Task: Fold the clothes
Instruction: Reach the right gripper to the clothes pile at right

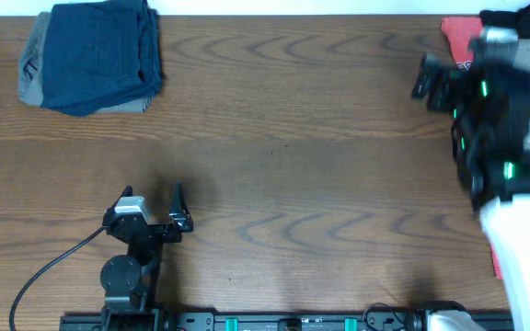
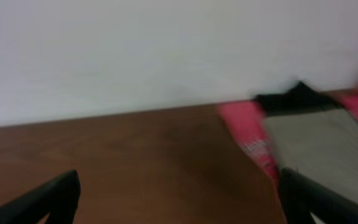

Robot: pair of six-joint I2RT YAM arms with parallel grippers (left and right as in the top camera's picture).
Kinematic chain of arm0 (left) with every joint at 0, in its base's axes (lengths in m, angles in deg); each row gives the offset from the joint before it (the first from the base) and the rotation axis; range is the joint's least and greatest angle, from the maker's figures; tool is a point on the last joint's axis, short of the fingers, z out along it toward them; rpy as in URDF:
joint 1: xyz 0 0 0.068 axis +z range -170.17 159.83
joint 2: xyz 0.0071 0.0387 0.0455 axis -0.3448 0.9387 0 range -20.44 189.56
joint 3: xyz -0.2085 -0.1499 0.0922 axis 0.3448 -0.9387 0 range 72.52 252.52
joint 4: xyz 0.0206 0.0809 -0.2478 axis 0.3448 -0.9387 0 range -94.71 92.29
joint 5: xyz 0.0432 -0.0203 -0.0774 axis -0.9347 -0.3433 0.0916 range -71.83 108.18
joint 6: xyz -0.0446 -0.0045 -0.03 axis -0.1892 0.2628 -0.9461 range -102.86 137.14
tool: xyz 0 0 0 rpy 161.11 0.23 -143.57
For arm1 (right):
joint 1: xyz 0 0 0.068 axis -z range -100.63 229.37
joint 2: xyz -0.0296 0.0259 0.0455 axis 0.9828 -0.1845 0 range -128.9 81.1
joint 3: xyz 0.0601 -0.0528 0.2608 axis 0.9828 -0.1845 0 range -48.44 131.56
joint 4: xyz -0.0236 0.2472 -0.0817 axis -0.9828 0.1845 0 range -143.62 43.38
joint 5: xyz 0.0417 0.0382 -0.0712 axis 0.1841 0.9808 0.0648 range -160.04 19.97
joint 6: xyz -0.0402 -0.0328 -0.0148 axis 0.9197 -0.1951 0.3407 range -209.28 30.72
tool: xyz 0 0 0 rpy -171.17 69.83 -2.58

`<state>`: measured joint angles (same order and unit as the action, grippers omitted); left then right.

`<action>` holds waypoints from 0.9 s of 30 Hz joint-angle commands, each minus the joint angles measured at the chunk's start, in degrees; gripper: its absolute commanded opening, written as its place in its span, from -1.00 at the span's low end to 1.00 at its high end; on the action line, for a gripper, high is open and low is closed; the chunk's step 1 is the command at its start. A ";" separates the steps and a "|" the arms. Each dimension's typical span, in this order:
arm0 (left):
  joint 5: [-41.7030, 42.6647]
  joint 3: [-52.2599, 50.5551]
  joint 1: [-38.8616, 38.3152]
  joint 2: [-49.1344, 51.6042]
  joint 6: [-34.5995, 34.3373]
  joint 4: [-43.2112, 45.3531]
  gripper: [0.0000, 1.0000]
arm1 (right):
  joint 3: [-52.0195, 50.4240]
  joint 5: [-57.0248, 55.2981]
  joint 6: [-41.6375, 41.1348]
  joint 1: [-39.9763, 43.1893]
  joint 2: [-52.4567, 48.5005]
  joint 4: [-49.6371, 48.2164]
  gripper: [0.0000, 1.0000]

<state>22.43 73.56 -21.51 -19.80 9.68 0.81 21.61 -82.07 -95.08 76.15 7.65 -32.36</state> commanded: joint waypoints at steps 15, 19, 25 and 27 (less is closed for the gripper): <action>0.61 -0.81 0.02 -0.26 0.35 -2.14 0.96 | 29.70 -27.67 13.92 7.39 -34.88 13.92 0.98; 0.61 -0.81 0.02 -0.26 0.35 -2.14 0.96 | 29.73 -28.02 19.39 9.14 -39.30 9.38 0.98; 0.61 -0.81 0.02 -0.26 0.35 -2.14 0.96 | 29.73 -30.77 26.95 11.32 -46.51 3.56 0.98; 0.63 -0.81 0.02 -0.26 0.35 -2.14 0.95 | 29.73 -31.91 27.08 11.74 -49.53 1.01 0.98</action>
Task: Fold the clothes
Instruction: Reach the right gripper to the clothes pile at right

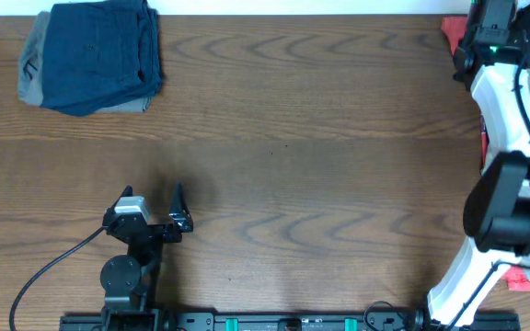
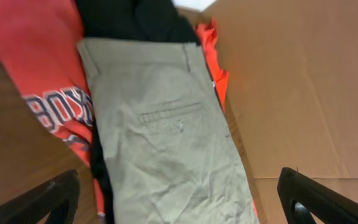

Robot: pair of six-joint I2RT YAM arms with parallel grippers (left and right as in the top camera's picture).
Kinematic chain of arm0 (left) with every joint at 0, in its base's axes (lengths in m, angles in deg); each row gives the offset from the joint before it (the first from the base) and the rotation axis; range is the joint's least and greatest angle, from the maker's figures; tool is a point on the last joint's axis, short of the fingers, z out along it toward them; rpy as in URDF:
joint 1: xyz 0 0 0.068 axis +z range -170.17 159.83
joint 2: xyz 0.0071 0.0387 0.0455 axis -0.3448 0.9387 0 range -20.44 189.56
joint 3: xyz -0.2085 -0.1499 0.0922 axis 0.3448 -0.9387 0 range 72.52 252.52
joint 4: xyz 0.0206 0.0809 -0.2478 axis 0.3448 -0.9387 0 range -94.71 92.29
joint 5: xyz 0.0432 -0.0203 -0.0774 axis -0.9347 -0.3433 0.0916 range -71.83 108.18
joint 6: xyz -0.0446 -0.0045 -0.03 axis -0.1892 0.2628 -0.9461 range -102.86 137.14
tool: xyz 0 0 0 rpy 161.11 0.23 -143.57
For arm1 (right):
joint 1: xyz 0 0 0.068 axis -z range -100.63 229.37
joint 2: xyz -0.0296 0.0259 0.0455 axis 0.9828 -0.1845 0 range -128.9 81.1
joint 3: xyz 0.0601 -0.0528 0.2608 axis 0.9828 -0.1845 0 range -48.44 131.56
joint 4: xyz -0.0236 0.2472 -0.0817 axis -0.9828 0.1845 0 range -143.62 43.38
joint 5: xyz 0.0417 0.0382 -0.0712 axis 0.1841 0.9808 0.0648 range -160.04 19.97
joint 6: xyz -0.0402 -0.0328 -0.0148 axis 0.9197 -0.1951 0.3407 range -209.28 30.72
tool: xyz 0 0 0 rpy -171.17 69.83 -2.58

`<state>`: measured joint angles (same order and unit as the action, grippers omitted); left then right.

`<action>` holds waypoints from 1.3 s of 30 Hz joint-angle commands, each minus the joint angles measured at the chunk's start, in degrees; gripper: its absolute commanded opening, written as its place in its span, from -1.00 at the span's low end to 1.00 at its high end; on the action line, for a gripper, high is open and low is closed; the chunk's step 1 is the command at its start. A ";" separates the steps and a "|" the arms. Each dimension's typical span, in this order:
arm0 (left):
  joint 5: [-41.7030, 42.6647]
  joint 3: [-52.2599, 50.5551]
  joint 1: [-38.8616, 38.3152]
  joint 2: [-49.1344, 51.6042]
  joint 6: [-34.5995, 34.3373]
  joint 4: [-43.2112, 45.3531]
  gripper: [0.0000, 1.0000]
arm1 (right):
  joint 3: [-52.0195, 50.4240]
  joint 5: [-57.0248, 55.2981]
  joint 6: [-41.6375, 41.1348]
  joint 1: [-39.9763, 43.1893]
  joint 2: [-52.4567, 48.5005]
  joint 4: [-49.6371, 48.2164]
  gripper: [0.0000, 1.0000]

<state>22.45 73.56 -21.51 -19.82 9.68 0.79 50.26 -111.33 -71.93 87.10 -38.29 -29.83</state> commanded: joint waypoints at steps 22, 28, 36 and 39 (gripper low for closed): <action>0.59 -0.81 0.02 -0.24 0.35 -2.10 0.96 | 1.07 -0.87 5.35 5.62 -15.43 -8.09 0.89; 0.59 -0.81 0.02 -0.24 0.35 -2.10 0.96 | 1.07 -0.35 2.73 6.58 -15.43 -8.66 0.89; 0.59 -0.81 0.02 -0.24 0.35 -2.12 0.96 | 1.07 4.87 -2.16 7.32 -15.43 -7.65 0.89; 0.59 -0.81 0.02 -0.24 0.35 -2.10 0.96 | 1.92 4.68 -2.14 7.21 -15.41 -7.58 0.87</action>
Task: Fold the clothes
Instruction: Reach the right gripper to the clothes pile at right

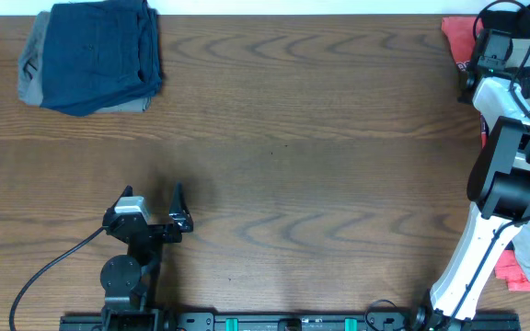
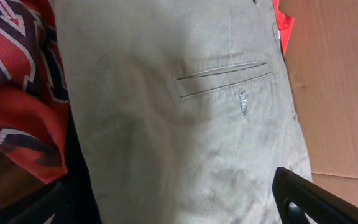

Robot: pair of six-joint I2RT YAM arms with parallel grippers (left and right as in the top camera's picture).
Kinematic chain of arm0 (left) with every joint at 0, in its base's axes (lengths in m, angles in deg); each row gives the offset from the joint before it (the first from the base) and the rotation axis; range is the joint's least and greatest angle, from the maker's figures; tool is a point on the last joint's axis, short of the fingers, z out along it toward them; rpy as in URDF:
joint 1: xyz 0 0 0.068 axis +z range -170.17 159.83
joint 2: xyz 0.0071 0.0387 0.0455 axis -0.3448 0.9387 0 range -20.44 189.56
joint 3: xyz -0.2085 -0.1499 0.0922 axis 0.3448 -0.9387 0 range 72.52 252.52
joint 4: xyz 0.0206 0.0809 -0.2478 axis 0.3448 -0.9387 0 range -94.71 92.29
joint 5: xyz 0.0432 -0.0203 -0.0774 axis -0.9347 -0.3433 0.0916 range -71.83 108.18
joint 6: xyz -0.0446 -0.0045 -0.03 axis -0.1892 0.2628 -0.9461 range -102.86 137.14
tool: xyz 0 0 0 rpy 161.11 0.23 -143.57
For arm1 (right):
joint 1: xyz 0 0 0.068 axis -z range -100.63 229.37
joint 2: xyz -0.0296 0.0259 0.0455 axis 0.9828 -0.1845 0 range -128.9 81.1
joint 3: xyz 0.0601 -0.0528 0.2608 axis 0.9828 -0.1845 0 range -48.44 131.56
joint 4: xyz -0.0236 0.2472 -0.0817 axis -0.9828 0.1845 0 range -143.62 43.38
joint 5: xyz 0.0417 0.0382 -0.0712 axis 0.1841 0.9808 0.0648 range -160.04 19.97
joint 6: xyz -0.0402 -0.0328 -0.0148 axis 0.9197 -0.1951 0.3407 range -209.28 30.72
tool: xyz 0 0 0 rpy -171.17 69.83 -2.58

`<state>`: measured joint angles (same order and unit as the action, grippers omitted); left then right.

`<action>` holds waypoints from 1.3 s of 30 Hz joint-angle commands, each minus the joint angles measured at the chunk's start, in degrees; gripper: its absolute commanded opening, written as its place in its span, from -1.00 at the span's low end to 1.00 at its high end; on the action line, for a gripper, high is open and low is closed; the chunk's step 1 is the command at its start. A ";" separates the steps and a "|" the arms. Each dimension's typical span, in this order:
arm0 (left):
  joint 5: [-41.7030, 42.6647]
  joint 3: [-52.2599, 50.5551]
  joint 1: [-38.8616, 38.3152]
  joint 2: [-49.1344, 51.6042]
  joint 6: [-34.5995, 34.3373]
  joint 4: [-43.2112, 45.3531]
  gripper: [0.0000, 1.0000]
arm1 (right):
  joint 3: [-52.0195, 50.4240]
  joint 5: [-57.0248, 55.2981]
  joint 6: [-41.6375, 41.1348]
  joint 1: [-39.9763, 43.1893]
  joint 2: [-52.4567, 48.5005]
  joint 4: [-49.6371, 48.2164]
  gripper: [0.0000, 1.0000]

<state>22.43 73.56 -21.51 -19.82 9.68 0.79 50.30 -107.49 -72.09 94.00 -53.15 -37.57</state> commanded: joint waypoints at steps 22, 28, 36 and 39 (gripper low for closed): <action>0.61 -0.81 0.02 -0.24 0.35 -2.10 0.96 | 10.05 5.46 0.74 1.84 -4.55 10.05 0.98; 0.61 -0.81 0.02 -0.24 0.35 -2.12 0.95 | 10.08 5.11 -0.02 2.62 -4.72 9.03 0.98; 0.61 -0.81 0.02 -0.24 0.35 -2.10 0.96 | 10.58 5.27 -2.75 2.69 -4.72 9.51 0.96; 0.61 -0.81 0.02 -0.24 0.35 -2.10 0.96 | 11.82 7.08 -3.50 2.34 -4.72 10.93 0.96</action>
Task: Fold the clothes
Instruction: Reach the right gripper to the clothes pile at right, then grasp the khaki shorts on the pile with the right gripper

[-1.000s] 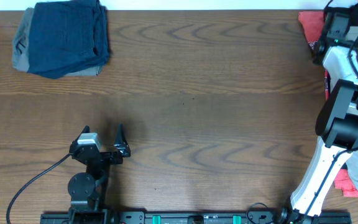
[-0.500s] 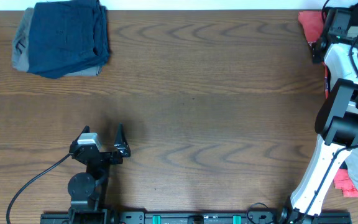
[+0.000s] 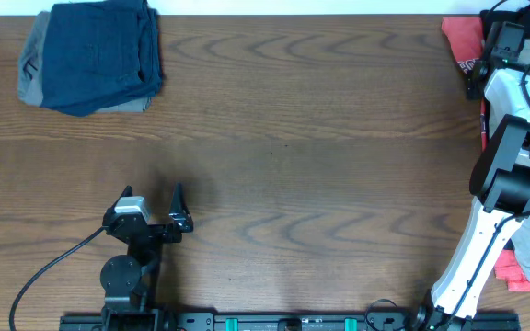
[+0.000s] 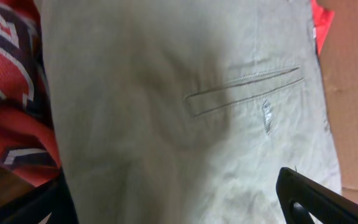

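Khaki trousers with a back welt pocket fill the right wrist view. They lie on a red printed garment at the table's far right corner. Close above the trousers my right gripper hangs open, its fingertips wide apart with only cloth between them. In the overhead view the right gripper sits at the top right next to the red garment. My left gripper rests open at the front left, holding nothing.
A folded stack with dark blue clothes on top lies at the back left of the wooden table. Brown cardboard borders the trousers on the right. More cloth hangs at the right edge.
The right gripper has come a little closer to the khaki trousers and shifted slightly; the pocket now sits larger and further right in its view. The left arm is unchanged.
The right arm was blurred near the far right with the clothes pile ahead. Then it stood over the pile with the whole seat of the khaki trousers in view. Then it was close over the back pocket, and now closer still, open throughout.
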Robot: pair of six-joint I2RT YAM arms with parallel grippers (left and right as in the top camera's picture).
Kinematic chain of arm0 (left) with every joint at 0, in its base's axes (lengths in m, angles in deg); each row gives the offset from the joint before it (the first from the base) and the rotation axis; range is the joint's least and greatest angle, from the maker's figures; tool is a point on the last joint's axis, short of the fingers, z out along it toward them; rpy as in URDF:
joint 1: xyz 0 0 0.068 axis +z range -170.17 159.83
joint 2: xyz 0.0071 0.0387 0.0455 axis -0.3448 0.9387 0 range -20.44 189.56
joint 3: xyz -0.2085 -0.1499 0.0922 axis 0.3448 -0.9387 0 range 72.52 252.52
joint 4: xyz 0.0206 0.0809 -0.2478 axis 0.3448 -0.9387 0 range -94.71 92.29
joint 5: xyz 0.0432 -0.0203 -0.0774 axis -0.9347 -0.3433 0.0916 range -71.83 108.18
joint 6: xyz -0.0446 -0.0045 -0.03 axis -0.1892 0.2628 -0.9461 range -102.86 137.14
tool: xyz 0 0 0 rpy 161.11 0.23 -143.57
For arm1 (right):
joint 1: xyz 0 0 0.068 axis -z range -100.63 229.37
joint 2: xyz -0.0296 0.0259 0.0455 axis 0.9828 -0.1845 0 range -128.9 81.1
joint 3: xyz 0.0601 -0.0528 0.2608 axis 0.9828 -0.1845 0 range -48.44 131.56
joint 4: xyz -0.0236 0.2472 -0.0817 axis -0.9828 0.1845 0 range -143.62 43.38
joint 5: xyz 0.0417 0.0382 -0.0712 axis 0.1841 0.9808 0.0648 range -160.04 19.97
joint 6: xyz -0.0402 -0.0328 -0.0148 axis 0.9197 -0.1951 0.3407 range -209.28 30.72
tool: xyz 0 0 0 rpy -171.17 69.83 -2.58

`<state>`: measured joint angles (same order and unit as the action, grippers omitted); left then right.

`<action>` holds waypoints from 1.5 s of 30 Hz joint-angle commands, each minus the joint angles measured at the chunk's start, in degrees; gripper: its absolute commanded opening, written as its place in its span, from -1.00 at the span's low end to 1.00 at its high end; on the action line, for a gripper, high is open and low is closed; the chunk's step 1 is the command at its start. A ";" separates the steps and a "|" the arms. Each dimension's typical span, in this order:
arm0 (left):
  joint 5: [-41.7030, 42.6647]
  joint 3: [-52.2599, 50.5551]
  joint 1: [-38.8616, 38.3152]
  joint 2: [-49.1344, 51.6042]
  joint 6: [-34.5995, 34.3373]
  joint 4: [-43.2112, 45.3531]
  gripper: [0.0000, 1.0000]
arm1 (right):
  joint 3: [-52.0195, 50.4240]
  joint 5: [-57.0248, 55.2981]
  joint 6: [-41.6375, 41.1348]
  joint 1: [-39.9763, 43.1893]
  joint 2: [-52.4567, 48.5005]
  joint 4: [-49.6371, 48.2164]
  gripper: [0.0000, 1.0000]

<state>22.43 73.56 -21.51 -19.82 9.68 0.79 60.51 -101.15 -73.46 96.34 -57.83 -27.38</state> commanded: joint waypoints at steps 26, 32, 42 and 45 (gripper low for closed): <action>0.63 -0.81 0.02 -0.24 0.35 -2.10 0.96 | 6.43 5.95 -1.99 2.16 -0.09 5.75 0.88; 0.61 -0.81 0.02 -0.24 0.35 -2.10 0.96 | 6.43 6.12 -2.05 2.25 -0.09 5.68 0.70; 0.61 -0.81 0.02 -0.24 0.35 -2.12 0.96 | 6.43 6.10 -3.28 2.25 -0.09 5.88 -0.28; 0.61 -0.81 0.02 -0.24 0.35 -2.10 0.96 | 6.43 6.12 -6.01 2.25 -0.09 5.75 -0.82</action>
<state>22.43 73.56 -21.51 -19.82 9.68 0.79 66.50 -93.89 -76.35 98.31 -57.83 -21.55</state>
